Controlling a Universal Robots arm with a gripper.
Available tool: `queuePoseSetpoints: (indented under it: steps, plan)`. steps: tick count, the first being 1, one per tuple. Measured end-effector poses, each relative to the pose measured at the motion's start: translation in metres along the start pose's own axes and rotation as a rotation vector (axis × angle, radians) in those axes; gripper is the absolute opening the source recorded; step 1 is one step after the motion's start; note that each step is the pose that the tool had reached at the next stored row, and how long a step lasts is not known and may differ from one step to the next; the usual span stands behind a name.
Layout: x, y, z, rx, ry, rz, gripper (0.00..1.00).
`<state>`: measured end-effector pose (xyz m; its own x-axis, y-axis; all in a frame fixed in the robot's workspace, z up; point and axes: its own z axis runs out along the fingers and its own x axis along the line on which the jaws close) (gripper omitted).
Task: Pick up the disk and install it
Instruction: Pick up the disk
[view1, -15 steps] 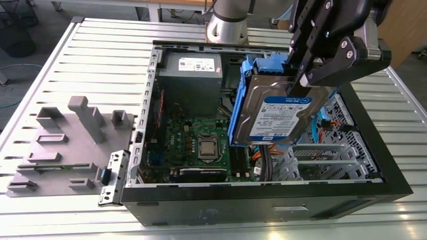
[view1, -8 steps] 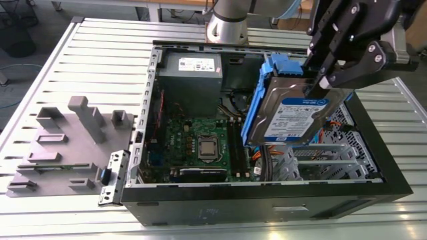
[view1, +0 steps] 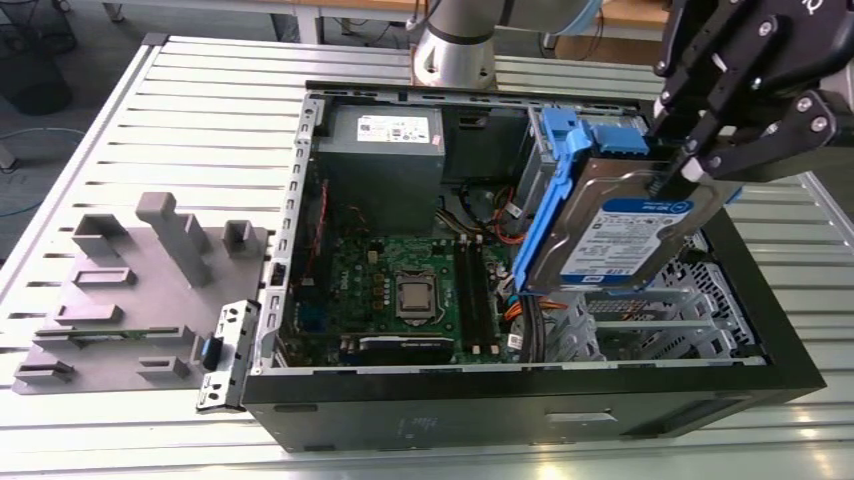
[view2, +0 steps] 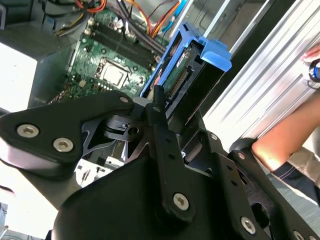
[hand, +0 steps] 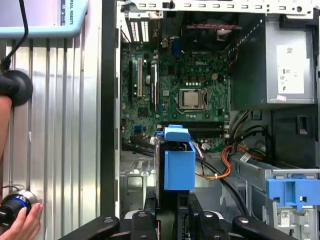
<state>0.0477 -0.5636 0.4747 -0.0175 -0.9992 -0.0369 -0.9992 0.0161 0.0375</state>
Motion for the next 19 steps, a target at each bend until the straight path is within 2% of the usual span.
queuePoseSetpoints:
  steps: [11,15,19]
  plan:
    - [-0.0005,-0.0379,0.004,-0.0005,-0.0005,0.0,0.35]
    - [-0.0006,-0.049,0.0057,-0.0006,-0.0004,0.0,0.35]
    - [-0.0006,-0.0565,0.0085,-0.0009,-0.0004,-0.001,0.35]
